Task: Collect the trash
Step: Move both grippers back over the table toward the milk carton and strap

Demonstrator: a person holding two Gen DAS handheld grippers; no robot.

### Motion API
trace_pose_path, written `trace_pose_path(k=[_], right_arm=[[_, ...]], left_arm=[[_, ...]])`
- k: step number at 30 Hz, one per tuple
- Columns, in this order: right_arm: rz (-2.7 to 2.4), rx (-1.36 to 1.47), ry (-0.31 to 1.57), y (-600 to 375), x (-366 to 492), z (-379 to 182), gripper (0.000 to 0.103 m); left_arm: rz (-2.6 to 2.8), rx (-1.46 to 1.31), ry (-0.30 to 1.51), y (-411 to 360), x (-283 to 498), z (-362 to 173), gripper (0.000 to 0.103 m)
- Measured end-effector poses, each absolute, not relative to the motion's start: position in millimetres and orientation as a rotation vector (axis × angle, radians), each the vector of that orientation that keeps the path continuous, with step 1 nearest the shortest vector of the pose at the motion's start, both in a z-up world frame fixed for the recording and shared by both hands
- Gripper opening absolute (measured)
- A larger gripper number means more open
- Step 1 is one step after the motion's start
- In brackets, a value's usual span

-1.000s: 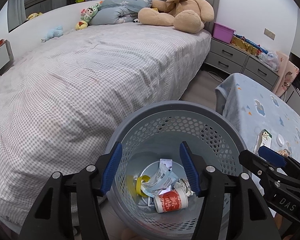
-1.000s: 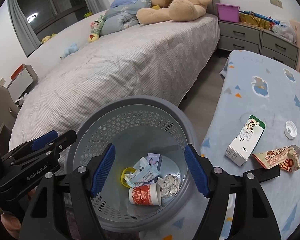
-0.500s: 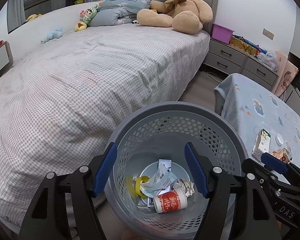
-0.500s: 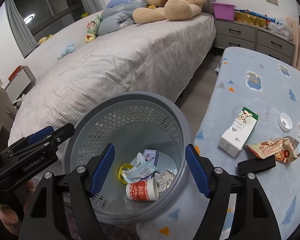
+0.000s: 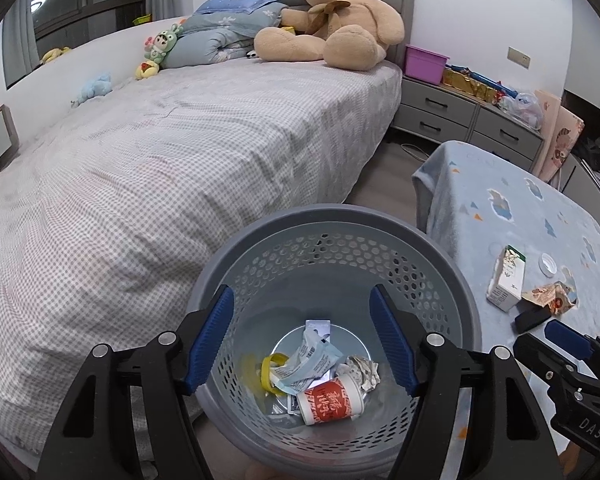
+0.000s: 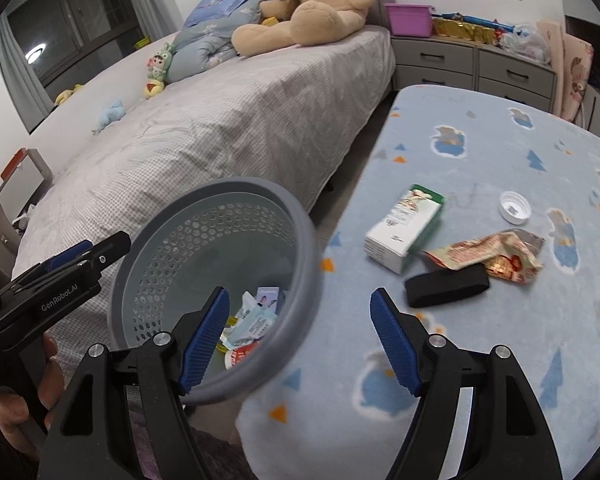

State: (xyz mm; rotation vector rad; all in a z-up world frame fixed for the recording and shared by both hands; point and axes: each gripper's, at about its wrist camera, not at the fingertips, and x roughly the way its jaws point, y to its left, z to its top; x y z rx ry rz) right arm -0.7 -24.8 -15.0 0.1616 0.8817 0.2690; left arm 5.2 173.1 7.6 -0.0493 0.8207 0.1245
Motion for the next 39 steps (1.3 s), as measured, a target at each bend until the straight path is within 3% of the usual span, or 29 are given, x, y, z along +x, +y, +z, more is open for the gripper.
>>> trace_pose_path(k=[39], right_arm=[[0.03, 0.324, 0.828, -175.0, -42.4, -18.7, 0.071]], left_arm=[[-0.138, 0.051, 0.845, 22.0, 6.0, 8.1, 0.068]])
